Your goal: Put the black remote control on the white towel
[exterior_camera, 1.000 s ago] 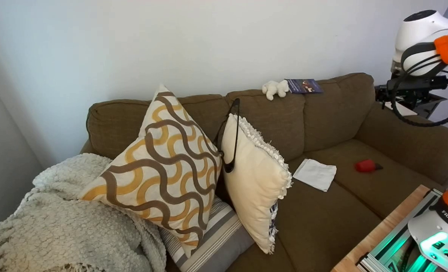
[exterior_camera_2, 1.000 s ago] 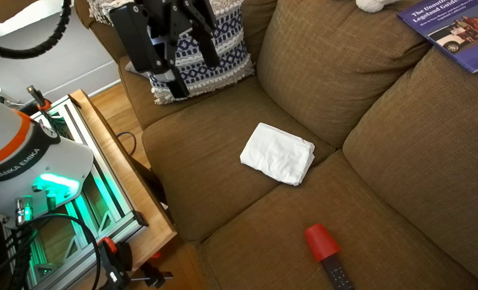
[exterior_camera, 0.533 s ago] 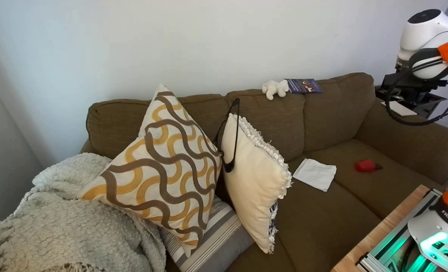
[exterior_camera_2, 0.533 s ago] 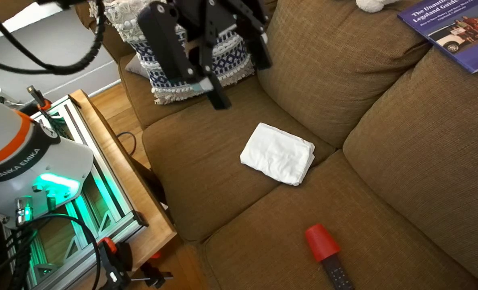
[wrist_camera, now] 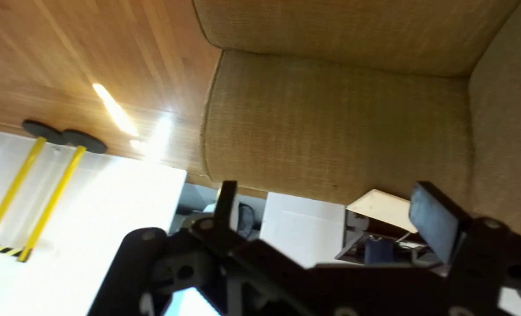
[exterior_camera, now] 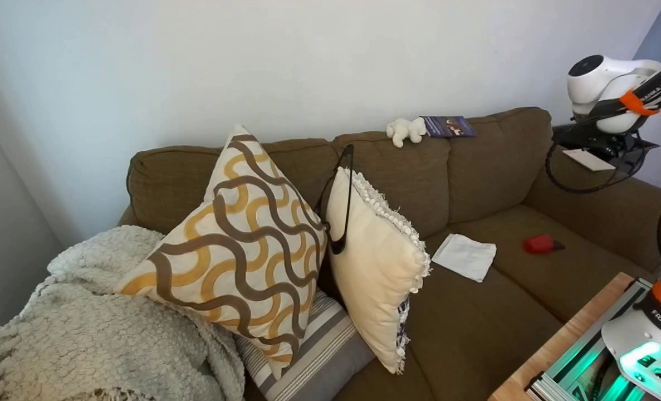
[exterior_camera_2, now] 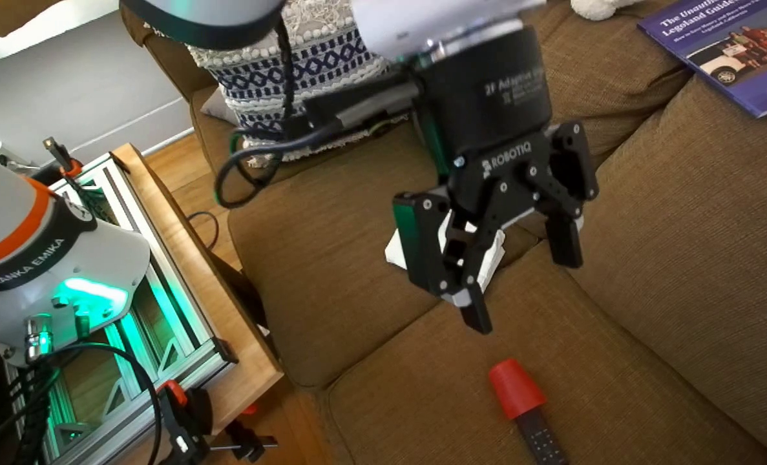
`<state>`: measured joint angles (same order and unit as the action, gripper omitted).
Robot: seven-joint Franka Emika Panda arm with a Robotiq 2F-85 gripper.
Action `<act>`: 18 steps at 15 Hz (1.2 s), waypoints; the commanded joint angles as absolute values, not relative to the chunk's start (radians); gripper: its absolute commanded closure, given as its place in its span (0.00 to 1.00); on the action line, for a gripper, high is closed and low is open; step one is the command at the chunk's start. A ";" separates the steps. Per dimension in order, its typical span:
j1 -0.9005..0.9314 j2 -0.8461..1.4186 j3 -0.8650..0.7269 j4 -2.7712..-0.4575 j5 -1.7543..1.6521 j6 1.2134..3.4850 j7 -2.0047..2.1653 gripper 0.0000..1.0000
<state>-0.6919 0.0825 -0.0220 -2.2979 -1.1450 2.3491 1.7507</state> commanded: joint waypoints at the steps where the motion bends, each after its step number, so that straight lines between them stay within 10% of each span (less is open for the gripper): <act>1: -0.534 0.299 -0.135 -2.184 -1.121 2.184 1.887 0.00; 18: -0.465 0.807 -0.293 -1.790 -0.485 2.194 1.696 0.00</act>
<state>-0.4270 0.6291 -0.2723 -1.9447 -0.6189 2.1477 1.8309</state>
